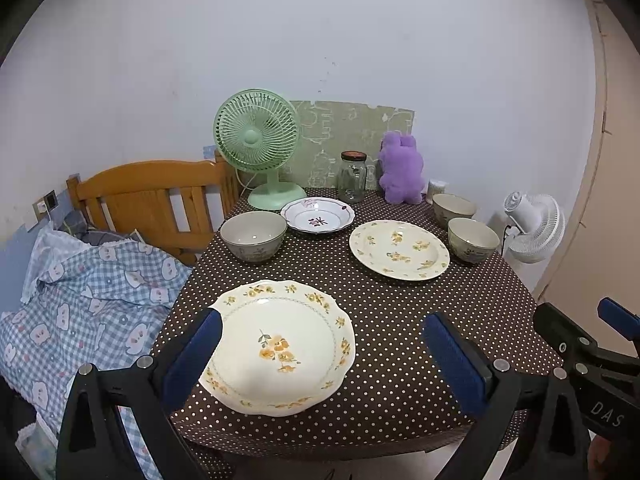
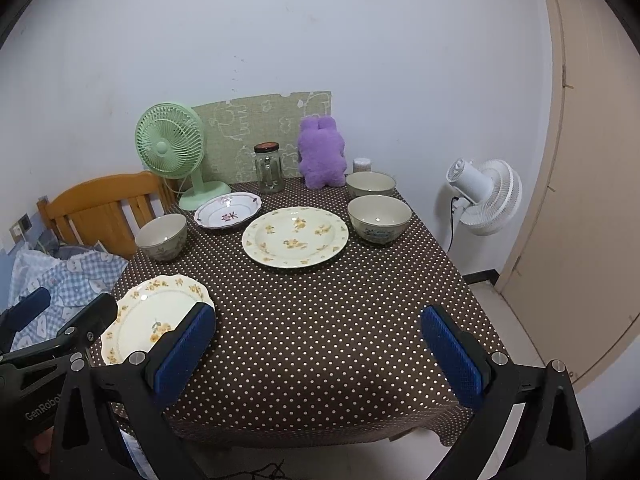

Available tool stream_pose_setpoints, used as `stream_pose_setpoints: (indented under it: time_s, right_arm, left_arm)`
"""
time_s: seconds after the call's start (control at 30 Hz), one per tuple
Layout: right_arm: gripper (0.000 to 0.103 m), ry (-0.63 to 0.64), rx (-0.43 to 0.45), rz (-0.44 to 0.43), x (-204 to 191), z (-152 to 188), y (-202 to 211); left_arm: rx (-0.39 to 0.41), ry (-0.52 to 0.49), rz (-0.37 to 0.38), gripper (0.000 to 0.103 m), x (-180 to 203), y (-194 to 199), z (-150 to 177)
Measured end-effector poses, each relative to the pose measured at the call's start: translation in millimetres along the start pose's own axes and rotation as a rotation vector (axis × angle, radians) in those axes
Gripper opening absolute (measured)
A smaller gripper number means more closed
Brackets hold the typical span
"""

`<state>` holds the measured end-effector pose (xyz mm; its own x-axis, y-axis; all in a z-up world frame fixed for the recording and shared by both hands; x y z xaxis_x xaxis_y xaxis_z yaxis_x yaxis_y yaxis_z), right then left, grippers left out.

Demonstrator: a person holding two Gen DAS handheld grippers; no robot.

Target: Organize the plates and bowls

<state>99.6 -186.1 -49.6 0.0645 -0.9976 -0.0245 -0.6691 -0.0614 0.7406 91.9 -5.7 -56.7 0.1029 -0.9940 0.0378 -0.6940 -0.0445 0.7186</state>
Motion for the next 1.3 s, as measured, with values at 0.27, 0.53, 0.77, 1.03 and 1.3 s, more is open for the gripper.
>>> stream_pose_setpoints:
  time_s: [0.27, 0.53, 0.77, 1.03, 1.3]
  right_arm:
    - [0.103, 0.0, -0.004, -0.003, 1.6, 1.3, -0.3]
    - [0.103, 0.002, -0.012, -0.004, 4.4, -0.4, -2.2]
    - [0.103, -0.003, -0.015, 0.004, 6.3, -4.2, -3.6]
    - [0.103, -0.005, -0.01, 0.011, 8.0, -4.7, -2.7]
    - [0.103, -0.001, -0.01, 0.009, 11.6, -6.1, -2.3]
  left_arm:
    - [-0.004, -0.004, 0.001, 0.101, 2.9, -2.2, -1.8]
    - [-0.007, 0.001, 0.001, 0.101, 3.5, -3.8, -2.2]
    - [-0.001, -0.003, 0.005, 0.101, 5.9, -4.6, -2.9]
    - [0.0, -0.008, 0.002, 0.101, 8.4, -5.3, -2.4]
    - [-0.002, -0.004, 0.002, 0.101, 8.7, -5.3, -1.4]
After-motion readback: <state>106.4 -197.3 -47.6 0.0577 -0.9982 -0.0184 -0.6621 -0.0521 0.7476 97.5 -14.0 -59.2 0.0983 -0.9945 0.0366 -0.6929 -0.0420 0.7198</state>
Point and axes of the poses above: each gripper's, at about its wrist camera, not at the fingertips, and y roughly against the way its jaws point, x to its right, z to its underside, the point moved 10 cm from there along -y, roughly the way its jaws point, and after that the axes turned 12 degrees about -x, right-handed, at the moved point
